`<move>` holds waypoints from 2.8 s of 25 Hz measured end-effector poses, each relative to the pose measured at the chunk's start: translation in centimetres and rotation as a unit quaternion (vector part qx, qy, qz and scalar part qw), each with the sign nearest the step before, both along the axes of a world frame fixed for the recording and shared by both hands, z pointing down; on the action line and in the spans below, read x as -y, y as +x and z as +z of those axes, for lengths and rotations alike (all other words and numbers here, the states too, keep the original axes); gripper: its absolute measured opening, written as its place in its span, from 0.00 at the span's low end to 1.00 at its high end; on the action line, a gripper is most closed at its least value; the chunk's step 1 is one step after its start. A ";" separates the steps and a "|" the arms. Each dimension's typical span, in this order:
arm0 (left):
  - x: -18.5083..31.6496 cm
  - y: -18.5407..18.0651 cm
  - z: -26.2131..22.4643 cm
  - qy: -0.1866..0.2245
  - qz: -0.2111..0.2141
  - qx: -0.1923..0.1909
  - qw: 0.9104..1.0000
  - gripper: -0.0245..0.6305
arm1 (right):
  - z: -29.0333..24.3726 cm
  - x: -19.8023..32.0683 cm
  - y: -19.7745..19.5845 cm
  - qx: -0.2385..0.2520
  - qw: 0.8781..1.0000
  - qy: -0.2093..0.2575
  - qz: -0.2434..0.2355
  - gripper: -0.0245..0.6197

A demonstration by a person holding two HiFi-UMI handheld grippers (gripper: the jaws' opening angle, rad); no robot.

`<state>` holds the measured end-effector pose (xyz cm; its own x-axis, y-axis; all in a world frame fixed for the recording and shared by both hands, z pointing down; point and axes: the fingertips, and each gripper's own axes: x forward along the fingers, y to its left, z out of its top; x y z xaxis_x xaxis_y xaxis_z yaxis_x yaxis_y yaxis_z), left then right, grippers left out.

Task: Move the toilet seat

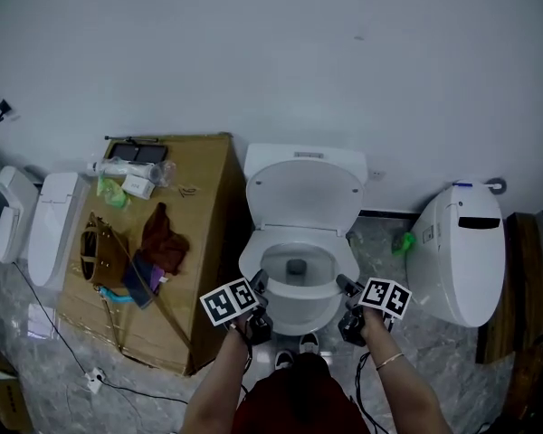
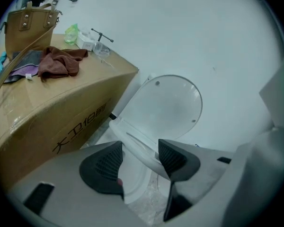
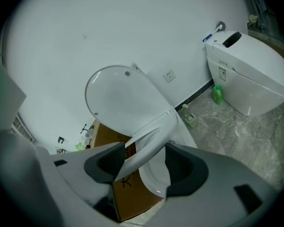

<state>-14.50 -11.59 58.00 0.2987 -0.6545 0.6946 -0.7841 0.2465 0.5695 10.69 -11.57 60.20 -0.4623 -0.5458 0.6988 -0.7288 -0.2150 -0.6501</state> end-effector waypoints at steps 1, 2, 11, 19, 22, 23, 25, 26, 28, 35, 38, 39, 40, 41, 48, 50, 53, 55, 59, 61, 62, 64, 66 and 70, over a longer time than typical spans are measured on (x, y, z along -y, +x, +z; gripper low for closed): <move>0.3 0.0 -0.3 0.002 -0.005 -0.002 1.000 0.38 | -0.3 0.3 0.1 0.003 1.000 0.003 0.006 0.44; 0.6 0.0 -0.6 0.005 -0.009 -0.005 1.000 0.38 | -0.6 0.6 0.1 0.005 1.000 0.006 0.013 0.44; 3.7 -0.1 -2.9 0.026 -0.060 -0.024 0.998 0.38 | -2.9 3.5 0.6 0.047 0.996 0.029 0.071 0.45; 6.5 -0.3 -4.7 0.052 -0.105 -0.048 0.992 0.40 | -4.8 6.1 0.9 0.083 0.989 0.050 0.110 0.46; 7.6 -0.3 -5.3 0.058 -0.118 -0.057 0.990 0.40 | -5.5 7.0 1.0 0.096 0.987 0.057 0.116 0.46; 8.0 -0.3 -5.5 0.060 -0.122 -0.060 0.989 0.40 | -5.8 7.4 1.0 0.101 0.986 0.060 0.118 0.46; 8.8 -0.3 -5.9 0.068 -0.130 -0.067 0.987 0.41 | -6.2 8.1 1.0 0.109 0.984 0.065 0.122 0.47; 9.2 -0.3 -6.1 0.074 -0.135 -0.071 0.986 0.41 | -6.4 8.4 1.1 0.114 0.983 0.067 0.125 0.47; 10.0 -0.3 -6.5 0.085 -0.147 -0.077 0.982 0.42 | -6.7 9.1 1.3 0.122 0.981 0.072 0.129 0.48; 12.0 -0.4 -7.7 0.115 -0.154 -0.102 0.976 0.43 | -7.9 11.0 1.4 0.147 0.976 0.092 0.133 0.48; 12.9 -0.3 -8.1 0.128 -0.152 -0.111 0.974 0.44 | -8.2 11.7 1.5 0.154 0.973 0.101 0.137 0.48; 13.2 -0.2 -8.2 0.131 -0.152 -0.113 0.973 0.44 | -8.4 12.0 1.6 0.156 0.973 0.105 0.137 0.48; 13.5 -0.2 -8.3 0.134 -0.151 -0.116 0.973 0.45 | -8.5 12.3 1.6 0.158 0.972 0.109 0.138 0.48; 13.9 -0.2 -8.4 0.136 -0.151 -0.118 0.972 0.45 | -8.6 12.6 1.6 0.160 0.971 0.113 0.137 0.48; 15.7 -0.2 -9.0 0.156 -0.155 -0.130 0.967 0.45 | -9.1 14.3 1.7 0.173 0.966 0.128 0.145 0.49; 16.3 -0.2 -9.1 0.162 -0.154 -0.134 0.965 0.46 | -9.2 14.9 1.8 0.176 0.964 0.131 0.148 0.49; 16.9 -0.2 -9.3 0.171 -0.151 -0.139 0.964 0.46 | -9.4 15.5 1.9 0.181 0.962 0.138 0.151 0.49; 17.4 -0.1 -9.5 0.176 -0.150 -0.141 0.963 0.46 | -9.6 15.9 1.9 0.183 0.961 0.146 0.148 0.49; 18.2 -0.1 -9.6 0.184 -0.153 -0.140 0.961 0.46 | -9.9 16.6 2.0 0.177 0.961 0.162 0.136 0.49; 18.6 0.0 -9.7 0.189 -0.156 -0.140 0.959 0.46 | -10.0 16.9 2.0 0.167 0.963 0.170 0.130 0.49; 18.8 -0.1 -9.7 0.192 -0.156 -0.140 0.959 0.46 | -10.1 17.1 2.0 0.163 0.963 0.173 0.128 0.49; 19.1 -0.1 -9.8 0.198 -0.156 -0.142 0.957 0.46 | -10.1 17.5 1.9 0.159 0.963 0.176 0.128 0.49; 19.3 -0.1 -9.8 0.206 -0.156 -0.144 0.955 0.46 | -10.2 17.8 1.9 0.158 0.962 0.180 0.130 0.49; 19.7 -0.1 -9.8 0.220 -0.151 -0.146 0.953 0.46 | -10.2 18.1 1.9 0.153 0.961 0.193 0.125 0.49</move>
<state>-14.55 -31.31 48.17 0.1892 -0.9497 0.2495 -0.5066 0.1232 0.8533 12.62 -29.70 49.96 -0.4339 -0.8583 0.2741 -0.4479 -0.0585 -0.8922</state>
